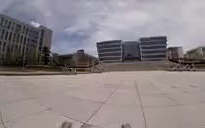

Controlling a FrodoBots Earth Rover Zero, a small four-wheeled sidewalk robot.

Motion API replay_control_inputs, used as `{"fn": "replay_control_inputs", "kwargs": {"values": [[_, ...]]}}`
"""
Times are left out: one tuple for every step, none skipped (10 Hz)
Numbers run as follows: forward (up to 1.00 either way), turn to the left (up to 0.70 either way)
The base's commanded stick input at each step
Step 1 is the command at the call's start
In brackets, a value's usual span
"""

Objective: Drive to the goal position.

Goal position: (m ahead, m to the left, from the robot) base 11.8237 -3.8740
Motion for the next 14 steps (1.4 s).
{"fn": "replay_control_inputs", "kwargs": {"values": [[0.7, 0.0], [0.7, 0.0], [0.7, 0.0], [0.7, 0.0], [0.7, -0.04], [0.7, -0.32], [0.7, -0.34], [0.7, -0.34], [0.7, -0.27], [0.7, -0.18], [0.7, -0.06], [0.7, 0.0], [0.7, 0.0], [0.7, 0.0]]}}
